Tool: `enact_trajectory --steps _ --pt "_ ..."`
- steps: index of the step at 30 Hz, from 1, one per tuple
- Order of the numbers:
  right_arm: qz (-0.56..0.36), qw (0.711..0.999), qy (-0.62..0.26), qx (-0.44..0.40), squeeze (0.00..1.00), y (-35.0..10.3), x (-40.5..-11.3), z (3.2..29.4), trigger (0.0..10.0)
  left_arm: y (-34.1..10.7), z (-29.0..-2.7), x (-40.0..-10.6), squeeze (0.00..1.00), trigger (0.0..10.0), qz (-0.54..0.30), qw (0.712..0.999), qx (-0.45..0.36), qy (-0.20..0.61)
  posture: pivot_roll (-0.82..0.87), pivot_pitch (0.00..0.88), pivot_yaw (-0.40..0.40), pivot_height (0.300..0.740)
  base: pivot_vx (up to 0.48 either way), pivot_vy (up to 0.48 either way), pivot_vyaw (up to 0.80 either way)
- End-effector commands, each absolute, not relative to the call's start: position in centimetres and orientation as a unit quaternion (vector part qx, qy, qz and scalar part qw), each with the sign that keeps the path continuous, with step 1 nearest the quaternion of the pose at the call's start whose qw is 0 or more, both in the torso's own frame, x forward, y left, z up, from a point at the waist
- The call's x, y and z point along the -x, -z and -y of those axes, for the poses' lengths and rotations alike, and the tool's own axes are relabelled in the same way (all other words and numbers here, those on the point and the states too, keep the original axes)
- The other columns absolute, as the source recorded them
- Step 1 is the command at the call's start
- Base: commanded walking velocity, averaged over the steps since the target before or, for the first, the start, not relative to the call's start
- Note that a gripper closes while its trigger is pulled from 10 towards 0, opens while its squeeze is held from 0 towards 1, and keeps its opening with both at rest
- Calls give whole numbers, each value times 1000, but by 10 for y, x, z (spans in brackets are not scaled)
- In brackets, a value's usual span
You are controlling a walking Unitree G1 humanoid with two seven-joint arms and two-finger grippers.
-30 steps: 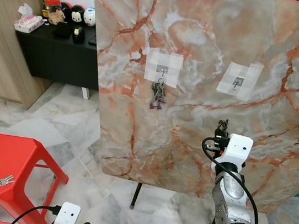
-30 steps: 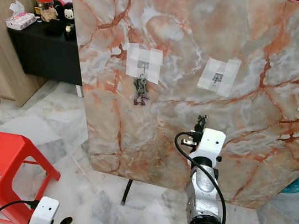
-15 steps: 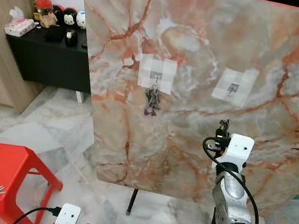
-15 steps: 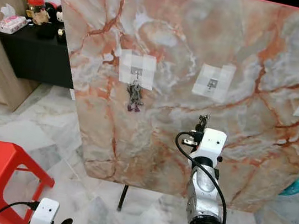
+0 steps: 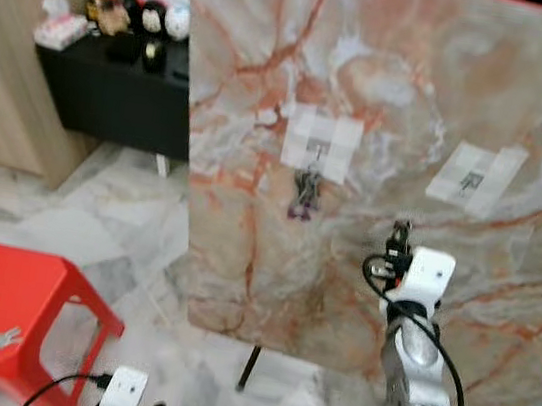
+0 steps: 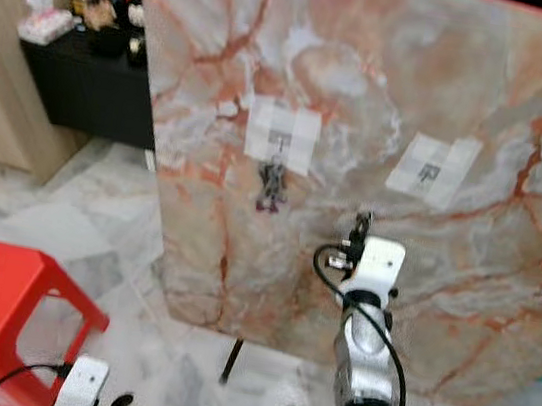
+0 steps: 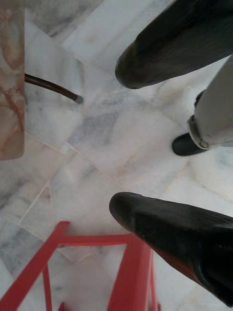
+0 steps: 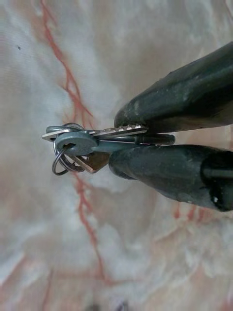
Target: Hang keys on a hook
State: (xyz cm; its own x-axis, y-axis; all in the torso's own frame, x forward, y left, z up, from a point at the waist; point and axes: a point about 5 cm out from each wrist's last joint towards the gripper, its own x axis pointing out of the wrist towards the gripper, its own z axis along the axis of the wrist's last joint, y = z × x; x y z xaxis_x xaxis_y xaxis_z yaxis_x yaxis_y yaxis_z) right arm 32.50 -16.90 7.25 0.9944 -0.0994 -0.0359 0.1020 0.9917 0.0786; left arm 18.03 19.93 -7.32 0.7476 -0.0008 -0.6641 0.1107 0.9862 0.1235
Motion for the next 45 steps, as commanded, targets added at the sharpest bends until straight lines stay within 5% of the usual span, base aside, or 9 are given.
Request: enact_trajectory --steps 1,17,28,45 --pt "-2 998 59 -36 0 -77 -325 173 10000 76 -197 -175 0 10000 -362 928 -74 35 55 0 -60 740 0 0 0" --pt "-25 999 42 -18 0 -68 -320 172 10000 78 -198 -173 0 10000 -370 925 -78 37 60 0 -61 740 0 0 0" --pt "-291 948 124 -19 0 45 -222 202 10000 83 -198 -163 0 10000 -390 917 -74 34 51 0 -69 740 0 0 0" --pt "-509 854 112 5 0 103 -127 203 10000 85 -201 -162 0 10000 -406 911 -73 29 49 0 -51 740 0 0 0"
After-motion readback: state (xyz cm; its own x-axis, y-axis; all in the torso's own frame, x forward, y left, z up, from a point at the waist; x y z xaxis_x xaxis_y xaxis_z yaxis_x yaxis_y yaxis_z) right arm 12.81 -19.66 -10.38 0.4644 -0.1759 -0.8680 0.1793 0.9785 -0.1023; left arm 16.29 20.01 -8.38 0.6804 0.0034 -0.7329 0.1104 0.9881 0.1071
